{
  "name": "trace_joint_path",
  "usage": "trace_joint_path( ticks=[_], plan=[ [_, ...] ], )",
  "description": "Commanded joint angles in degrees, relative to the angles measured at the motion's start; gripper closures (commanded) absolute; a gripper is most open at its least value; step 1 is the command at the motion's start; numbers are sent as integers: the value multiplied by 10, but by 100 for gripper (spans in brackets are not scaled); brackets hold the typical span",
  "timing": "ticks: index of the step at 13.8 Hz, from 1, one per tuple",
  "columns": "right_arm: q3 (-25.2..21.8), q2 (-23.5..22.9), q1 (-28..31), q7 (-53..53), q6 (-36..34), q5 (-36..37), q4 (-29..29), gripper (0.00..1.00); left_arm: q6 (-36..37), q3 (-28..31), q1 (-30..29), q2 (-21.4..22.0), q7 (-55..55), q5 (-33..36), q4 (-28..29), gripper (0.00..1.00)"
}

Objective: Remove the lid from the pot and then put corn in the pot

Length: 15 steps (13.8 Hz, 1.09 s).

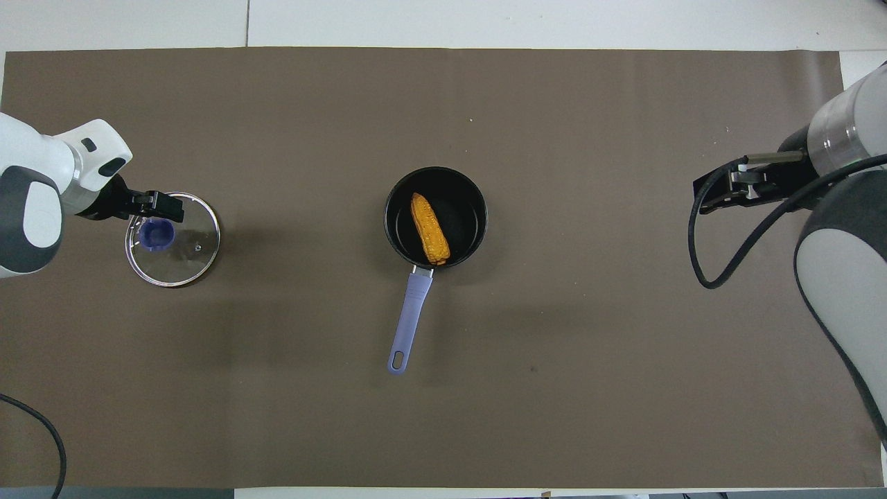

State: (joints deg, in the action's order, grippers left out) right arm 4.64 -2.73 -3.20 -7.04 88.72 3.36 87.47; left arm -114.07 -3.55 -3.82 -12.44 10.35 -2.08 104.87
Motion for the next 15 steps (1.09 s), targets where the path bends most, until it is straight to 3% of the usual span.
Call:
trace_joint_path(
  ticks=[1,7,10,15],
  plan=[
    [-28,49,16,51,67,-6,87,0,133,5,23,23,-41,1,-99,0],
    [-24,37,49,57,24,-7,71,0,257,0,43,152,-90,30,-72,0],
    [-29,27,46,55,30,-9,69,0,225,0,43,174,-104,29,-26,0],
    [-29,34,44,58,8,-9,68,0,250,6,57,162,-111,23,-70,0]
  ],
)
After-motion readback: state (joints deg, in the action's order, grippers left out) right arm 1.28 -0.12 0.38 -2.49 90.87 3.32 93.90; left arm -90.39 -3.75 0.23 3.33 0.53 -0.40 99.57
